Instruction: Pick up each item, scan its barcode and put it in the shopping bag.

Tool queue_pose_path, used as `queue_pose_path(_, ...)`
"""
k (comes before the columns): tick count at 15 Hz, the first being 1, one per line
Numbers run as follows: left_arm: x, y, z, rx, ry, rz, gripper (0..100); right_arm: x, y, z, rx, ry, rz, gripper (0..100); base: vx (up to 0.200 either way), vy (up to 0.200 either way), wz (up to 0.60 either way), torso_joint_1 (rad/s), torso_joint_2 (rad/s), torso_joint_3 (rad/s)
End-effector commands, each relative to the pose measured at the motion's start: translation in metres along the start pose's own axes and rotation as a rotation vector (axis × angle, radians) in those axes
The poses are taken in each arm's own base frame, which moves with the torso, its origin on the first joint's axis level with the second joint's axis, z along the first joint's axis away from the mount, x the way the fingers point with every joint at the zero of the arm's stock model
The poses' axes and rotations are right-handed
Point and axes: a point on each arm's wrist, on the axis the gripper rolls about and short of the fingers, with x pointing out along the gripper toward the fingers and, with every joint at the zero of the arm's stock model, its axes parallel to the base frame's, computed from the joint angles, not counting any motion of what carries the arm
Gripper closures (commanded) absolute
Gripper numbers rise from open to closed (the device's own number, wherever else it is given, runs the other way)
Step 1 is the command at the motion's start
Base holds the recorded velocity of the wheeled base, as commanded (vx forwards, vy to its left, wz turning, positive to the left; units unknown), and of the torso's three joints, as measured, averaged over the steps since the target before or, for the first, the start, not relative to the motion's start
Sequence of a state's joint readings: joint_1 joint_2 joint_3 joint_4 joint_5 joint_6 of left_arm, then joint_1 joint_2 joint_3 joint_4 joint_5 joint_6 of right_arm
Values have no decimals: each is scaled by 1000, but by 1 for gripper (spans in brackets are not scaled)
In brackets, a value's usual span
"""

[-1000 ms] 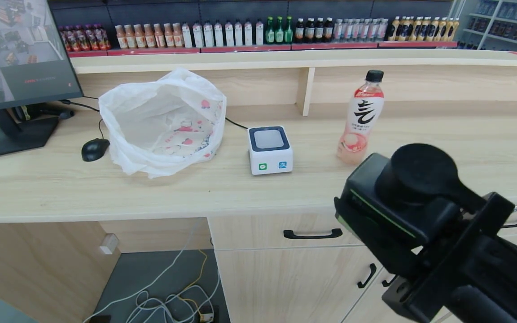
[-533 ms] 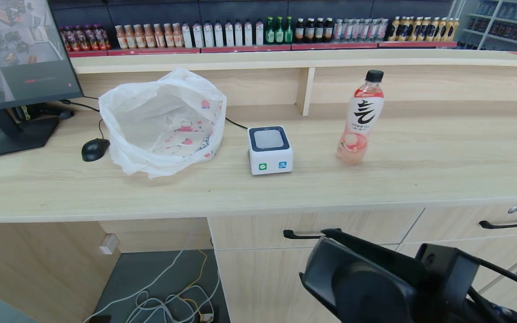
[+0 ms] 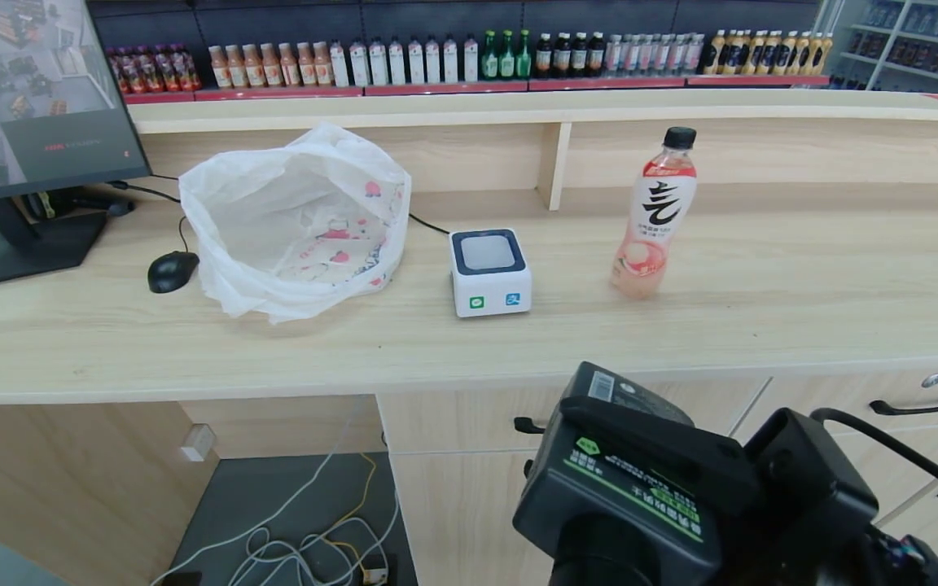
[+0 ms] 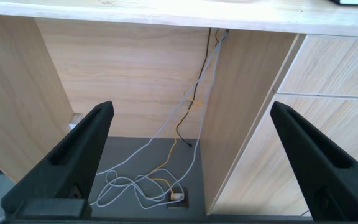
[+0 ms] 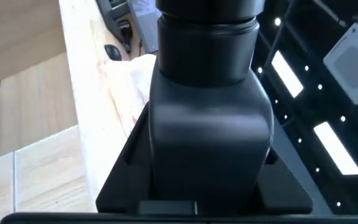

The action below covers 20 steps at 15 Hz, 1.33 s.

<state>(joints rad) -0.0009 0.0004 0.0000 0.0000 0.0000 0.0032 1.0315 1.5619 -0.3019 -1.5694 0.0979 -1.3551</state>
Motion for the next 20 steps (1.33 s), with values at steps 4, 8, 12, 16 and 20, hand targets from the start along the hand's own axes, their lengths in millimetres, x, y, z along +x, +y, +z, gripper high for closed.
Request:
queue_pose_path(4, 0, 0, 0, 0, 0, 1, 0, 3, 2, 1, -195, -39, 9, 100, 0, 0, 0, 0, 0, 0)
queue_pose_path(8, 0, 0, 0, 0, 0, 1, 0, 14, -6, 9, -354, -77, -50, 100, 0, 0, 0, 0, 0, 0)
queue_pose_path(12, 0, 0, 0, 0, 0, 1, 0, 18, -8, 18, -432, -142, -78, 100, 0, 0, 0, 0, 0, 0)
queue_pose_path(16, 0, 0, 0, 0, 0, 1, 0, 24, 5, 24, -441, -177, -42, 100, 0, 0, 0, 0, 0, 0)
queue_pose_path(20, 0, 0, 0, 0, 0, 1, 0, 24, 6, 32, -454, -209, -48, 100, 0, 0, 0, 0, 0, 0)
